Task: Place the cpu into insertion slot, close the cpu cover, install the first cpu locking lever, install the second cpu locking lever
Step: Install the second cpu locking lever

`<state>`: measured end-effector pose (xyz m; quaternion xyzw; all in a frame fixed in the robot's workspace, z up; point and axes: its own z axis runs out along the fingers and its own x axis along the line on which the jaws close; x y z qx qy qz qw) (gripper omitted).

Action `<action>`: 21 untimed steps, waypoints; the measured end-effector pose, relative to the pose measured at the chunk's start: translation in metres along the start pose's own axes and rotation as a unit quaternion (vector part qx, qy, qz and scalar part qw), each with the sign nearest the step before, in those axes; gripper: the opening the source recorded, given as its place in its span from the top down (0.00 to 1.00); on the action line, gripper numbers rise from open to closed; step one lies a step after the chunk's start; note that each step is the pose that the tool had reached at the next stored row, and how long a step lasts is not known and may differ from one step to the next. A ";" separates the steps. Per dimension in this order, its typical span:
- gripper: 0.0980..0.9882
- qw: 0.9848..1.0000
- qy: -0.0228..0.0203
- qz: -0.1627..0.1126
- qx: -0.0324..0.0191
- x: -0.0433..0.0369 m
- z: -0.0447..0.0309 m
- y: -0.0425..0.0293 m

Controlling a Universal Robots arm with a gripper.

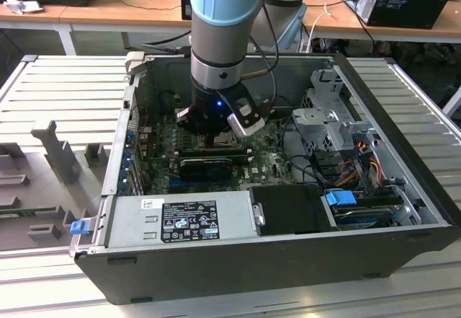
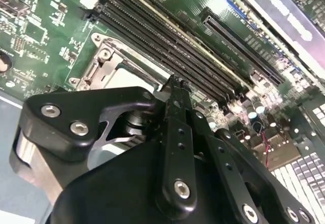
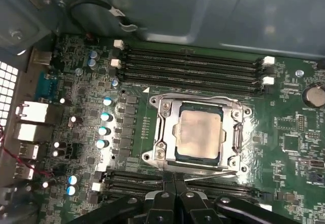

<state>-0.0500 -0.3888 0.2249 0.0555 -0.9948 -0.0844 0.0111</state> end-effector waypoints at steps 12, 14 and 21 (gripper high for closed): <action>0.99 0.999 -0.005 -0.001 -0.049 0.0189 0.0112 -0.0099; 0.99 0.999 -0.006 -0.001 -0.053 0.0243 0.0124 -0.0109; 0.99 0.997 -0.009 0.001 -0.073 0.0257 0.0129 -0.0223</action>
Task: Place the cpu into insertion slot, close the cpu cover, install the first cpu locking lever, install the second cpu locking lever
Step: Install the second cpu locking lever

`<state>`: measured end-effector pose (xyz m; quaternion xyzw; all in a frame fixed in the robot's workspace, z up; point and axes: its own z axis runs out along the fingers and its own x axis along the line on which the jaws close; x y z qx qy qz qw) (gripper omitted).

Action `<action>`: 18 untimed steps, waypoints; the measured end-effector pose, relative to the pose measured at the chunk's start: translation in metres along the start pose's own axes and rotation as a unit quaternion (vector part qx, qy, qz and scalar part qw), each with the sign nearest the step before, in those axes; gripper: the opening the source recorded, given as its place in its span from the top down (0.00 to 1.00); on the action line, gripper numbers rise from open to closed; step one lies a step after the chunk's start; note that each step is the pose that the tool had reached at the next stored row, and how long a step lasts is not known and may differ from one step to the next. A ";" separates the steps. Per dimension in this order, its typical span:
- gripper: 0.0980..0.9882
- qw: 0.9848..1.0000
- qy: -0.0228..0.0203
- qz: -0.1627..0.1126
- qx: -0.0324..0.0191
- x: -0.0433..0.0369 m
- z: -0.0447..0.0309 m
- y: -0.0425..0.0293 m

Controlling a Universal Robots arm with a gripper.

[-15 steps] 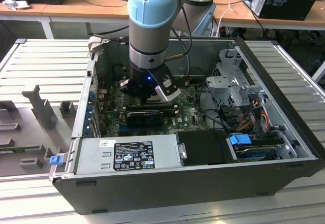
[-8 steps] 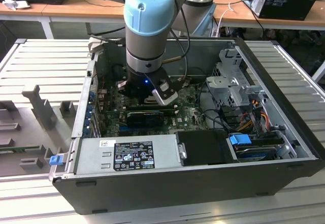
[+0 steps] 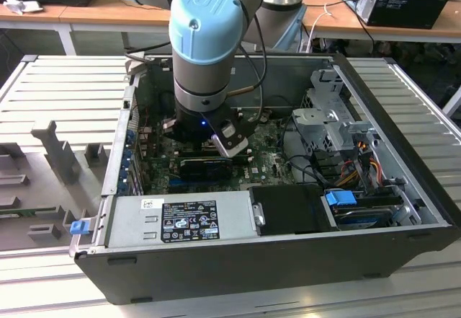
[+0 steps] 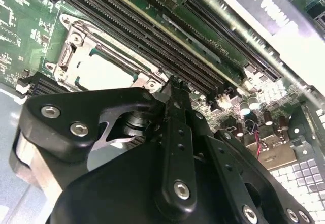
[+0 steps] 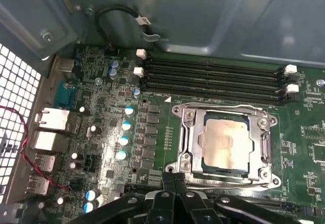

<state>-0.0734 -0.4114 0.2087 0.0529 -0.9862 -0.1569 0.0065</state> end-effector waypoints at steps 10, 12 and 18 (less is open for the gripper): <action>0.99 1.000 0.000 0.003 -0.011 0.0000 0.0101 -0.0054; 0.99 1.000 -0.001 0.004 -0.012 0.0001 0.0123 -0.0059; 0.99 1.000 -0.001 0.004 -0.018 0.0000 0.0154 -0.0052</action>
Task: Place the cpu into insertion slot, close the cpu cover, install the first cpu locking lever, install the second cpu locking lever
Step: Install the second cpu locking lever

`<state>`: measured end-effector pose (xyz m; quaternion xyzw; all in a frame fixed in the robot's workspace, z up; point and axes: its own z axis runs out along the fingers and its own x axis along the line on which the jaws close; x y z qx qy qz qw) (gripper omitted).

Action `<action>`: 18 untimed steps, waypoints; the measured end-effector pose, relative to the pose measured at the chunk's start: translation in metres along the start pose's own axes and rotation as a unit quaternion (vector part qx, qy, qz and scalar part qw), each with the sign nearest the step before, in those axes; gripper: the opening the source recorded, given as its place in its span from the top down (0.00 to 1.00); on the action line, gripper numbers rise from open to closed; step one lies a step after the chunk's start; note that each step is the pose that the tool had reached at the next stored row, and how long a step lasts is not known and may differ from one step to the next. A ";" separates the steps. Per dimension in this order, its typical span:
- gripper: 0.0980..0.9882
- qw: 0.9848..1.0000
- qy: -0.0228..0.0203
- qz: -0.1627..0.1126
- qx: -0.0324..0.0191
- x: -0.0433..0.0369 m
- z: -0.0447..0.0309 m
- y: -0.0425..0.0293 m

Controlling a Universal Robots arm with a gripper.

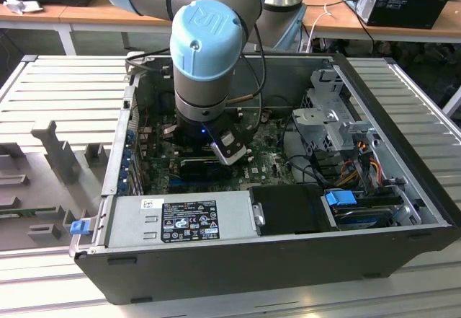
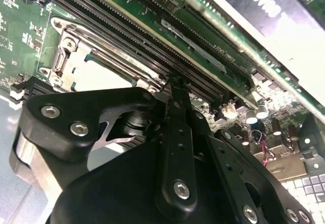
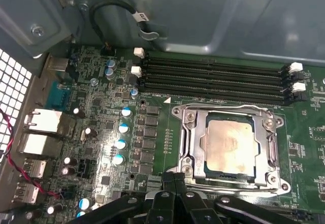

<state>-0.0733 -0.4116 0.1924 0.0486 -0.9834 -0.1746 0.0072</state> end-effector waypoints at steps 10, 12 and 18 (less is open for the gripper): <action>0.99 1.000 -0.001 0.000 -0.003 -0.0002 -0.0011 0.0007; 0.99 1.000 0.000 0.000 -0.003 -0.0001 -0.0073 0.0029; 0.99 1.000 0.000 0.000 -0.002 0.0000 -0.0314 0.0118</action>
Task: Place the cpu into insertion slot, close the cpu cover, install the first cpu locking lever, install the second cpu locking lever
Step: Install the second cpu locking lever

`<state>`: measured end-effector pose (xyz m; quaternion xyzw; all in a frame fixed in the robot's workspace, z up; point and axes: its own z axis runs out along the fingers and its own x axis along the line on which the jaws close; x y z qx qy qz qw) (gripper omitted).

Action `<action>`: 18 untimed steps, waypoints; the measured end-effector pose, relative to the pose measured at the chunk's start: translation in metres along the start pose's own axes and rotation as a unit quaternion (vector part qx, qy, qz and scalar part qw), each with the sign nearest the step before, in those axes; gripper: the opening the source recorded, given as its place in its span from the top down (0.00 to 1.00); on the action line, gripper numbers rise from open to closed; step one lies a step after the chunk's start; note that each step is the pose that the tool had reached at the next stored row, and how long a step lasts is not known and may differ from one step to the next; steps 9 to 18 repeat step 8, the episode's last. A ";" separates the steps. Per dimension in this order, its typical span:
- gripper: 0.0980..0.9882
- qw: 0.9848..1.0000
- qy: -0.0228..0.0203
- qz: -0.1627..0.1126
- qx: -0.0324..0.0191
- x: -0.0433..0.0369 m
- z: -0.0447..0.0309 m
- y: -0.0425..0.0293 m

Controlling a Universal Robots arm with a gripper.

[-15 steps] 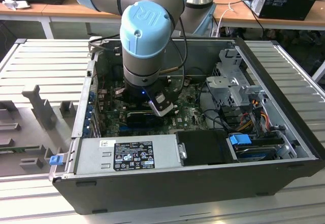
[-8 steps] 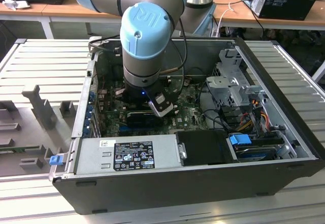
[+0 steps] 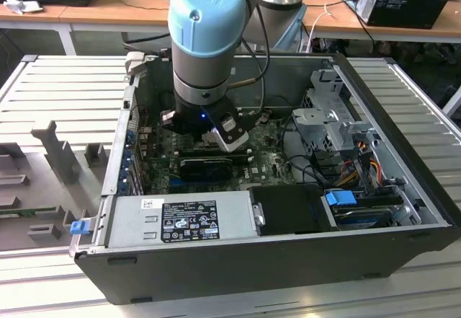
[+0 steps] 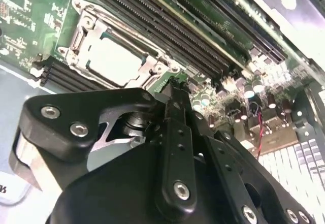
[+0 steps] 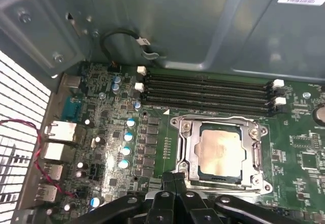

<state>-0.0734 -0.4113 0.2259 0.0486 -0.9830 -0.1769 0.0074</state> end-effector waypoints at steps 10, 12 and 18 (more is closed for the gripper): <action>0.99 1.000 0.001 0.000 0.000 0.0001 -0.0085 0.0032; 0.99 1.000 0.001 0.000 0.000 0.0001 -0.0085 0.0032; 0.99 1.000 0.001 0.000 0.000 0.0001 -0.0085 0.0032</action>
